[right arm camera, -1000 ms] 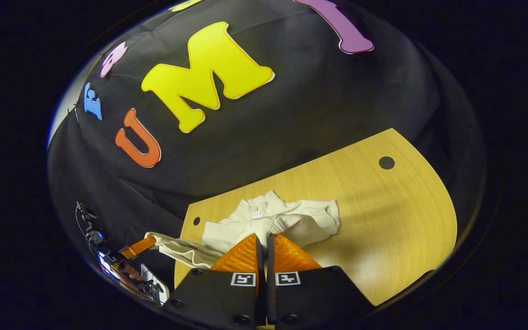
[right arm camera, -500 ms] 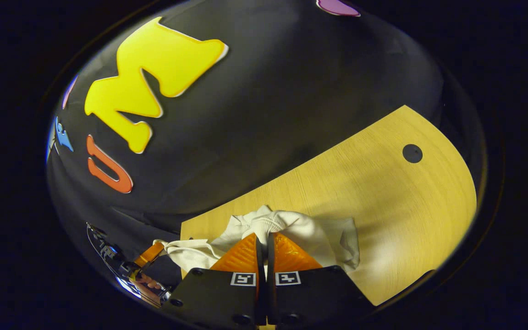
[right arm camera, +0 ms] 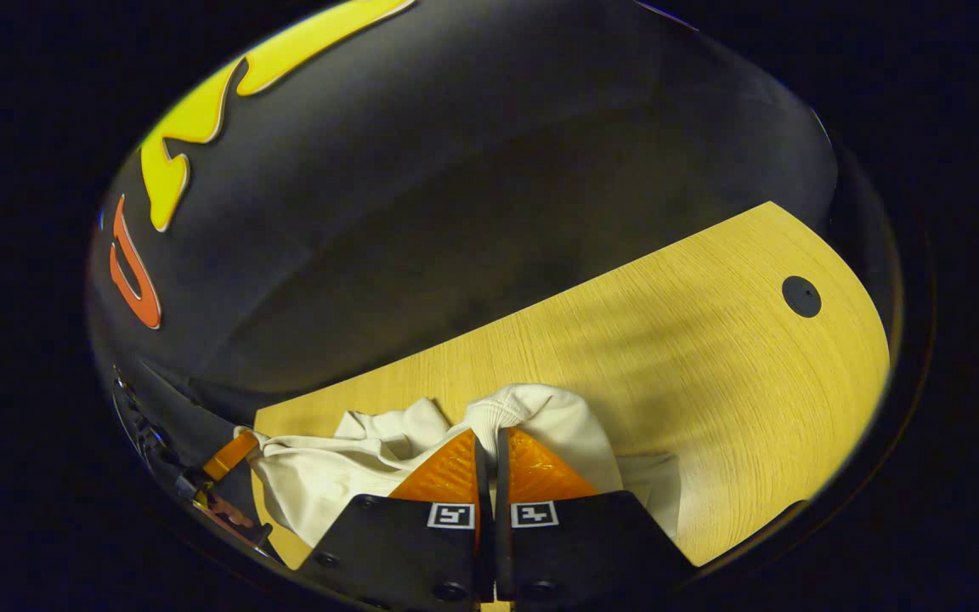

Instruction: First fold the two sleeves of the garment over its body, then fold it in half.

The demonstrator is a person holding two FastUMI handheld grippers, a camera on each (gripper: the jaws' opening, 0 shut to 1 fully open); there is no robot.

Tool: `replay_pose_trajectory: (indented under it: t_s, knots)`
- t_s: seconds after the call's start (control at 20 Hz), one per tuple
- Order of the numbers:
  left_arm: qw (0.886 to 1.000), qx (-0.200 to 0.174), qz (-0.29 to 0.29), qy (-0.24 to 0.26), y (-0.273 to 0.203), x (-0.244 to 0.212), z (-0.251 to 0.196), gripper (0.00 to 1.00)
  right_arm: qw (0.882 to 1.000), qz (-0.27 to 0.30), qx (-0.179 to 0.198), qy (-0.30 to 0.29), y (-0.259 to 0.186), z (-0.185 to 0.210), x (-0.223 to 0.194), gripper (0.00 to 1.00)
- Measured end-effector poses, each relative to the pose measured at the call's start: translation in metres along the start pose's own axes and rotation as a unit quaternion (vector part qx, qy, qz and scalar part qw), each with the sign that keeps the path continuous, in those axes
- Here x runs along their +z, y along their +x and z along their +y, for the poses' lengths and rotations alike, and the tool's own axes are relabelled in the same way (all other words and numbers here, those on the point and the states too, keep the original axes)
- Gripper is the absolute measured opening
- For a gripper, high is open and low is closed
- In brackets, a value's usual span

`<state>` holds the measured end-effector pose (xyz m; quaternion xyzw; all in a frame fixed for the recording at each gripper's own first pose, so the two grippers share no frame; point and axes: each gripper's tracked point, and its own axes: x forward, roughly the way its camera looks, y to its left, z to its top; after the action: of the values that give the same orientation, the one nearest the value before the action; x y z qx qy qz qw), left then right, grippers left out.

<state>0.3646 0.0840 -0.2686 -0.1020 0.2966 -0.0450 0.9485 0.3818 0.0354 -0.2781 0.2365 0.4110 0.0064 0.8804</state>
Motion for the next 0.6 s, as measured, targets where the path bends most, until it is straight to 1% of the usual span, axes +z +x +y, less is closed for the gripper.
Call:
replay_pose_trajectory:
  t_s: [0.05,0.1,0.15,0.2,0.25,0.35,0.4,0.45,0.5,0.6]
  knots:
    - [1.0,0.002,0.001,0.002,0.004,-0.003,0.0,0.03,1.0,-0.007,-0.007,0.002,0.005,0.0,0.001,0.0]
    - [1.0,0.0,0.002,0.0,0.006,-0.005,0.0,0.04,1.0,-0.012,-0.014,0.004,0.008,0.0,0.001,0.02]
    - [1.0,-0.006,0.004,-0.005,0.006,-0.006,-0.003,0.08,1.0,-0.014,-0.016,0.007,0.009,-0.001,0.0,0.03]
    - [1.0,-0.015,0.005,-0.012,0.001,-0.006,-0.007,0.1,1.0,-0.018,-0.013,0.007,0.008,0.002,0.0,0.06]
    - [1.0,-0.019,0.003,-0.014,-0.001,-0.003,-0.008,0.37,1.0,-0.025,-0.008,0.005,0.004,0.004,0.003,0.08]
    - [1.0,-0.014,-0.01,-0.01,-0.005,0.008,-0.006,0.92,0.999,-0.045,-0.001,-0.003,-0.009,0.005,0.011,0.18]
    - [1.0,-0.007,-0.018,-0.005,-0.008,0.015,-0.003,0.9,0.998,-0.059,0.003,-0.005,-0.018,0.007,0.017,0.29]
    - [1.0,-0.002,-0.025,-0.002,-0.016,0.021,-0.002,0.99,0.997,-0.073,0.001,-0.009,-0.024,0.007,0.023,0.4]
    - [0.999,0.0,-0.032,0.0,-0.026,0.028,-0.003,0.99,0.997,-0.081,-0.007,-0.014,-0.032,0.004,0.027,0.52]
    - [0.999,0.007,-0.05,0.015,-0.048,0.041,-0.004,0.99,0.994,-0.101,-0.014,-0.028,-0.049,0.005,0.033,0.6]
